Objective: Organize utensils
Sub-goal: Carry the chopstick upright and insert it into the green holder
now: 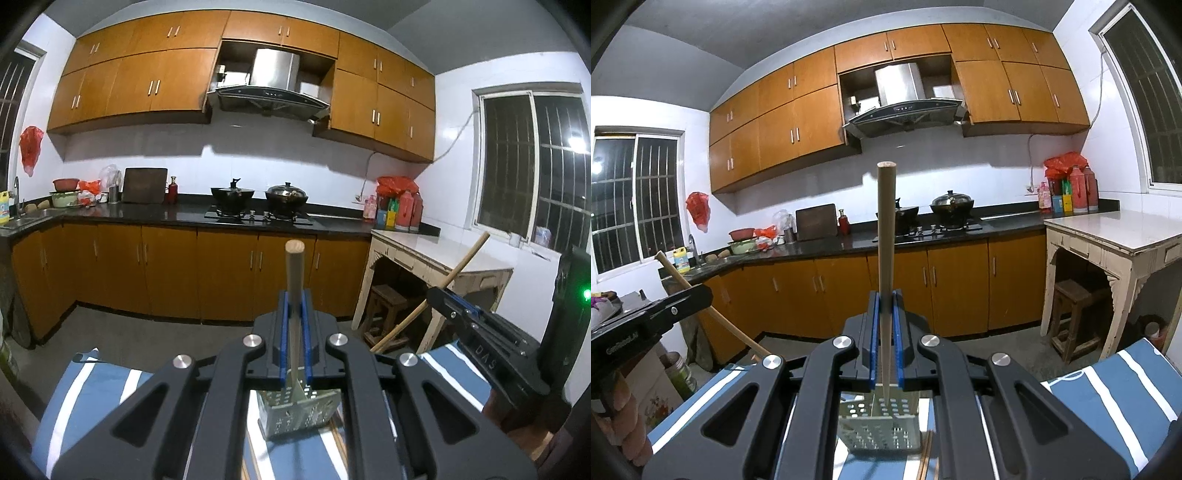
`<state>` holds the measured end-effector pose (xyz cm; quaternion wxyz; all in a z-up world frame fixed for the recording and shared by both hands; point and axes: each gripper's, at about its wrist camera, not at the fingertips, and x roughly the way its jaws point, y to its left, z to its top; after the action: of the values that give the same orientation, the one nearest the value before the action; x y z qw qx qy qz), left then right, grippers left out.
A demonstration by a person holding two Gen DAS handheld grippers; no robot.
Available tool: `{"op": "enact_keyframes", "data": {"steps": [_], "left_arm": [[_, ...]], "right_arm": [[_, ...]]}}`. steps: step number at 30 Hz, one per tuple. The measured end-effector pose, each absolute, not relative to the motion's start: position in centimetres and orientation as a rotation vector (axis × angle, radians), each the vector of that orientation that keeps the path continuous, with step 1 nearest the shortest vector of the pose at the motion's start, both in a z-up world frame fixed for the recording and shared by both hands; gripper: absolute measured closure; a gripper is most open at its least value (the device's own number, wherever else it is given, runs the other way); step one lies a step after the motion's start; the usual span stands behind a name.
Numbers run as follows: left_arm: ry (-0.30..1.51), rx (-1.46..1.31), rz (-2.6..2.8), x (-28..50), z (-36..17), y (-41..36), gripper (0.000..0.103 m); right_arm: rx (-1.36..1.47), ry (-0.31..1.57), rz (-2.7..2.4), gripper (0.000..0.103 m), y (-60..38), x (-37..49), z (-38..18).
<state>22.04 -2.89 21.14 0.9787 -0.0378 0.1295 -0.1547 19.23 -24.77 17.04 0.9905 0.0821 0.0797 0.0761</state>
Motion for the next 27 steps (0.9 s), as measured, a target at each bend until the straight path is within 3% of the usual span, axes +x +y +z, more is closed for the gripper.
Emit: {"op": "enact_keyframes", "data": {"steps": [27], "left_arm": [[0.421,-0.096,-0.263,27.2,13.6,-3.0,0.095]], "right_arm": [[0.156,0.313,0.137,0.095,-23.8,23.0,11.8]]}}
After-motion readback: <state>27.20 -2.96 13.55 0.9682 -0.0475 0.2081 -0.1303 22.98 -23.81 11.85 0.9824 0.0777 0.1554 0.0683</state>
